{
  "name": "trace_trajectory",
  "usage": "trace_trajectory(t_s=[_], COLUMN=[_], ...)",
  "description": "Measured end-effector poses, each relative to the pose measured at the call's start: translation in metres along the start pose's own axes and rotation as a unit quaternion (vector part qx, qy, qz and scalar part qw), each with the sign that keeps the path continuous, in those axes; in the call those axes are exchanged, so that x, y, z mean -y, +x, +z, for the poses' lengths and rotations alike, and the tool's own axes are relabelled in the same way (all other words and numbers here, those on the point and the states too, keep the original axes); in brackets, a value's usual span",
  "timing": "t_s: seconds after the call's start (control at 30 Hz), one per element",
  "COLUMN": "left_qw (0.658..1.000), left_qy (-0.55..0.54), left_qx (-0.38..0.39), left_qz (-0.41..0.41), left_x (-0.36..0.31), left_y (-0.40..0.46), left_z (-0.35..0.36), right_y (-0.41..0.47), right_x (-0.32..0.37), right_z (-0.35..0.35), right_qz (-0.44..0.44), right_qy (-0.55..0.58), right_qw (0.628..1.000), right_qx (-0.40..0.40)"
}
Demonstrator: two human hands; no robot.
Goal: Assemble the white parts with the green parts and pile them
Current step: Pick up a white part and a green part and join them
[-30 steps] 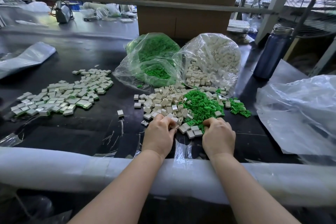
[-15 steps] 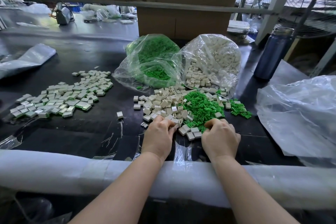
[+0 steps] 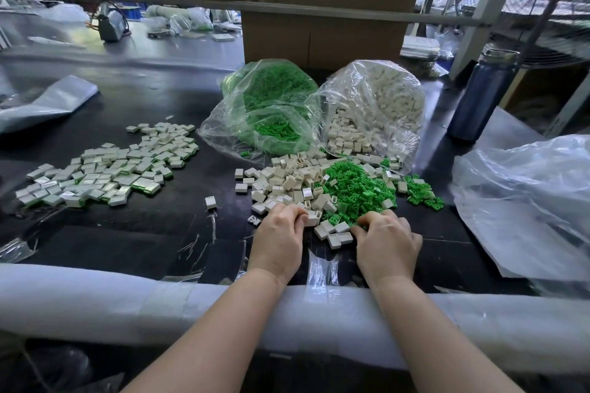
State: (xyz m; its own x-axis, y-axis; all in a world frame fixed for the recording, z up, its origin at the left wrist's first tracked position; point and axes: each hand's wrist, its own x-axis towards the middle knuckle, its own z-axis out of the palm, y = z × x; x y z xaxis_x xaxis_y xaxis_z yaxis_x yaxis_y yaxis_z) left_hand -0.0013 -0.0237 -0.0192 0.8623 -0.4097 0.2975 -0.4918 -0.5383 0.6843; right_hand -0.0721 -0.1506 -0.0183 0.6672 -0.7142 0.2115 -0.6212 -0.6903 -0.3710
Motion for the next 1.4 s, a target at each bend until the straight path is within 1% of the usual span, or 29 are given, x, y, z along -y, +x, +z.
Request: trace_trajectory(t_s=[0.2,0.37,0.5,0.57,0.83,1.03,1.13,1.4], left_qw=[1.0,0.999,1.0,1.0,0.999,0.996,0.993,0.992], left_qy=[-0.018,-0.032,-0.023,-0.019,0.002,0.0,0.021,0.027], left_qx=[-0.004,-0.011,0.006,0.021,0.035,0.087,0.116,0.116], left_qz=[-0.004,-0.001,0.0,0.002,0.008,0.019,0.024,0.031], left_x=[-0.0013,-0.0018,-0.0012,-0.0013,-0.0037,-0.0073,-0.0079,-0.0069], left_y=[-0.001,-0.0011,-0.0016,-0.0023,-0.0023,-0.0041,-0.0054,-0.0046], left_z=[-0.0021,-0.0015,-0.0028,-0.0034,-0.004,-0.0037,-0.0027,-0.0026], right_y=[0.0029,-0.0004,-0.0029,-0.0039,-0.0044,-0.0036,-0.0036,-0.0045], right_x=[-0.0015,0.0024,0.0049,0.0051,0.0035,0.0012,0.0018,0.0024], right_z=[0.0029,-0.001,-0.0037,-0.0042,-0.0049,-0.0043,-0.0042,-0.0055], right_qz=[-0.023,-0.076,-0.112,-0.121,-0.119,-0.105,-0.1,-0.099], right_qy=[0.033,0.117,0.157,0.159,0.162,0.171,0.171,0.166], right_qw=[0.999,0.989,0.98,0.979,0.979,0.978,0.978,0.979], right_qx=[-0.035,-0.044,-0.045,-0.045,-0.04,-0.052,-0.063,-0.06])
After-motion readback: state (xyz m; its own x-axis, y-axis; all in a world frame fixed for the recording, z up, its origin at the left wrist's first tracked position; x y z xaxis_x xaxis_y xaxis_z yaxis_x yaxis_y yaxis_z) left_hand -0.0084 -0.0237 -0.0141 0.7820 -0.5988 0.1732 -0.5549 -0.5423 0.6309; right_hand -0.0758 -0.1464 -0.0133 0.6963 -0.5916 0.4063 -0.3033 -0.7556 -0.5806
